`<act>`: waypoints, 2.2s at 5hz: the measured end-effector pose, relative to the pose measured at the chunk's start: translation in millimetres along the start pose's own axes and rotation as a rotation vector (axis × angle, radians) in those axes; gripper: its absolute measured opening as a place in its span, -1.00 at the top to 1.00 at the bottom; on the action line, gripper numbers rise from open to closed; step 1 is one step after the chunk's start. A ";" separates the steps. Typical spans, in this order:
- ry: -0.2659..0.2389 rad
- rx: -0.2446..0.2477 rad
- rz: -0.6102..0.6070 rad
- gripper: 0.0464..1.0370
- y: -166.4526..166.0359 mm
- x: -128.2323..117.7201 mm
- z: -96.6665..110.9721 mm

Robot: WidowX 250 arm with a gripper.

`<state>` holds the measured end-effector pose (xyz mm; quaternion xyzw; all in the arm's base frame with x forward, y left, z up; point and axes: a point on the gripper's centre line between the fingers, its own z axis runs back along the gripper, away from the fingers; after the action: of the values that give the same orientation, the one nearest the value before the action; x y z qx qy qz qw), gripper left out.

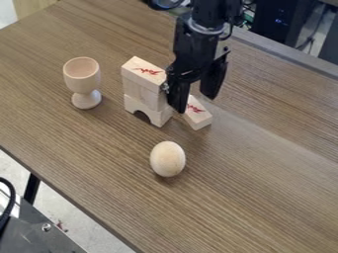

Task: Put the block on top of the tower

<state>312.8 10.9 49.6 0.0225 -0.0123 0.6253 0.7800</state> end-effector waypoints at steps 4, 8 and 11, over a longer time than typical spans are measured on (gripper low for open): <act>-0.025 -0.008 0.088 -0.92 -11.3 0.5 -15.4; -0.048 -0.010 0.101 -0.27 -12.6 3.6 -30.1; 0.015 -0.131 0.127 -0.04 -4.3 -4.3 10.8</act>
<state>316.2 5.2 60.1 -0.0340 -0.0488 0.6715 0.7386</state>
